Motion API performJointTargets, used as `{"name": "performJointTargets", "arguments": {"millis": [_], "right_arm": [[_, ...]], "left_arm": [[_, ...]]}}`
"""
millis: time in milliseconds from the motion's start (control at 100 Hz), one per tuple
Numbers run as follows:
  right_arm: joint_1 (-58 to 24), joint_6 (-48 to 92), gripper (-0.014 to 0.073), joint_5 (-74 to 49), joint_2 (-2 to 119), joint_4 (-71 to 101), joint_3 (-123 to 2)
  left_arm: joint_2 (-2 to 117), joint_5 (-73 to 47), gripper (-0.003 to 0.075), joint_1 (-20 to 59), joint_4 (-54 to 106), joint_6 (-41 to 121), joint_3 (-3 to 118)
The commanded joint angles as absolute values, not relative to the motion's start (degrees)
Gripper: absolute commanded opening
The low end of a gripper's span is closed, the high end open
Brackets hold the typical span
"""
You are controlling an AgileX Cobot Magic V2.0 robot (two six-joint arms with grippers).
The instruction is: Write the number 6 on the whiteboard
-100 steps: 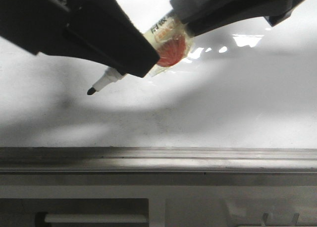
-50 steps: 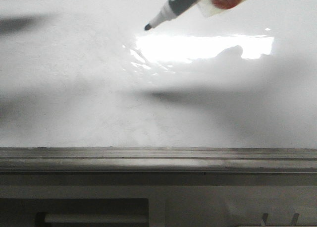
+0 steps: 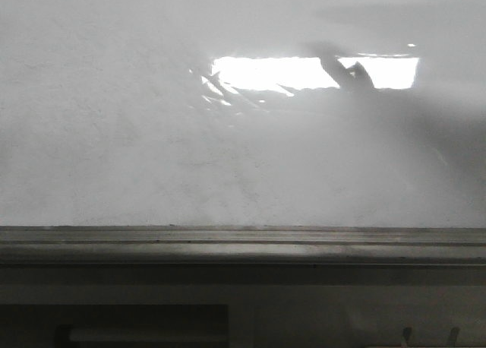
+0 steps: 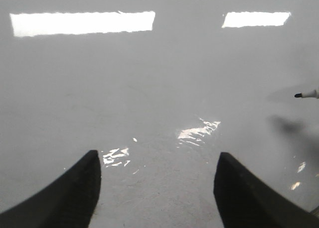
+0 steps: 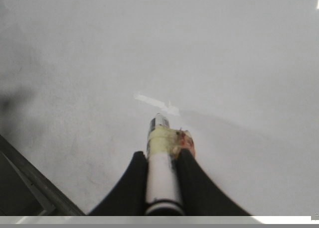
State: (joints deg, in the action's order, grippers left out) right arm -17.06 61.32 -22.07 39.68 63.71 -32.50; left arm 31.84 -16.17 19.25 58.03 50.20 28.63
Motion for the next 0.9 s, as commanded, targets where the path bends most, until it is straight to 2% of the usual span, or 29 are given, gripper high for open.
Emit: {"name": "performJointTargets", "arguments": {"millis": [0,380,660,890], "right_arm": [[-16.96,61.5,-0.0053,-18.97,41.79,65.86,-34.23],[-16.96,62.15,-0.0053,-16.72,50.41,65.86,-39.49],[-16.96,61.89,-0.0052,-33.18,56.89,60.5,-39.64],[-16.96,47.22,-0.0053,-32.61,53.62,42.19,-39.54]], "left_arm": [[31.13,-12.85,0.0386,19.22,59.86,49.83,29.65],[31.13,-12.19,0.0368,19.22,59.86,49.83,29.65],[31.13,-12.12,0.0368,19.22,59.86,49.83,29.65],[31.13,-12.12,0.0368,19.22,59.86,49.83,29.65]]}}
